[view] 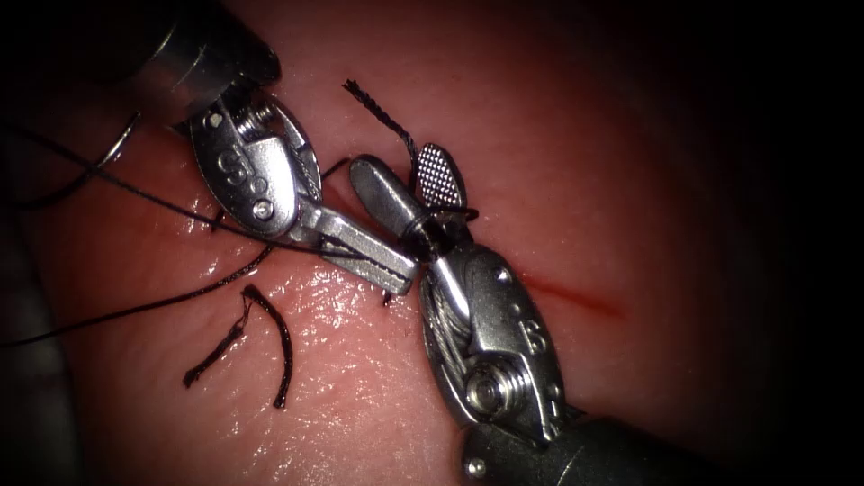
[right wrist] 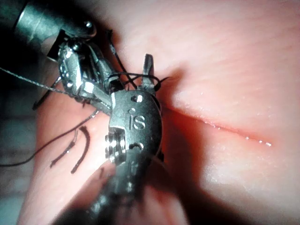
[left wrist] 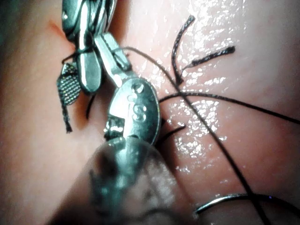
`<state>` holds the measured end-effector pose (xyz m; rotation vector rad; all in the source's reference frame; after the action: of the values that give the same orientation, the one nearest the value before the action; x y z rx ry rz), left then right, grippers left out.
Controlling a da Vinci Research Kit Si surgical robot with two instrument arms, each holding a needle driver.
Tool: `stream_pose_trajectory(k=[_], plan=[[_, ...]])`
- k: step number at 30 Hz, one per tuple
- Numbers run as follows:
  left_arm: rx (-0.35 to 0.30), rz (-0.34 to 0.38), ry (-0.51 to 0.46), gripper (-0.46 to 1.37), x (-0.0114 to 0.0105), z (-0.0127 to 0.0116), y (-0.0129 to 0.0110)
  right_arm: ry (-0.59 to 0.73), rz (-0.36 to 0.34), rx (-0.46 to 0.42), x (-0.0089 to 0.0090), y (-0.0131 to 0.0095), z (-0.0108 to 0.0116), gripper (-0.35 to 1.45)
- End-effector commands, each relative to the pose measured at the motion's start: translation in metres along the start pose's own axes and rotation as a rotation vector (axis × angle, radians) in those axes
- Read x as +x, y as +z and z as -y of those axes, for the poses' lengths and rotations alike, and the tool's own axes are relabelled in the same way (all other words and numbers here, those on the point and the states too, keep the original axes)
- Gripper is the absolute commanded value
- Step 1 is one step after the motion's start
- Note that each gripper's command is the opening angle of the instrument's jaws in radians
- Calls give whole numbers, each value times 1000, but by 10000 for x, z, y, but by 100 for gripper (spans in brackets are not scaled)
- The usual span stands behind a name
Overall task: Wound Closure
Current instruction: Grab the short tail with the right gripper
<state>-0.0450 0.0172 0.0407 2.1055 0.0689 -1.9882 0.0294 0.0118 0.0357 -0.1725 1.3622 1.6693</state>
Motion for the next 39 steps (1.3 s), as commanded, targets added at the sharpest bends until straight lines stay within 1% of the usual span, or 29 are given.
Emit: stream_pose_trajectory(k=[1,5,7,12,16,18,19,21,22,27,29,30,31,39], plan=[[-6,0,0,-35,1,0,0,-13,3,2,1,0,0,57],[-6,-1,0,-35,1,0,-1,-38,0,7,6,0,4,49],[-7,-1,1,-35,1,-1,-2,-45,-22,18,12,-1,9,47],[-7,-1,1,-35,1,-2,-2,-51,-41,26,18,-1,14,42],[-8,-1,1,-35,1,-2,-3,-54,-60,36,21,-2,17,29],[-8,-1,1,-35,1,-2,-3,-54,-59,36,21,-2,18,18],[-8,-1,1,-35,1,-2,-3,-54,-59,36,21,-2,18,17],[-8,-1,1,-35,1,-2,-3,-60,-59,37,21,-1,18,9],[-8,-1,1,-35,1,-2,-3,-60,-59,37,21,-1,18,2],[-8,-1,1,-35,1,-3,-3,-66,-54,33,22,3,15,0],[-8,-1,1,-35,1,-3,-4,-65,-54,34,22,4,14,-4],[-8,-1,1,-35,1,-3,-4,-65,-54,35,22,5,14,-15],[-8,-1,1,-35,1,-3,-4,-65,-54,35,22,4,15,-35],[-8,-2,7,-35,1,-3,-4,-56,-44,37,23,-1,19,-35]])
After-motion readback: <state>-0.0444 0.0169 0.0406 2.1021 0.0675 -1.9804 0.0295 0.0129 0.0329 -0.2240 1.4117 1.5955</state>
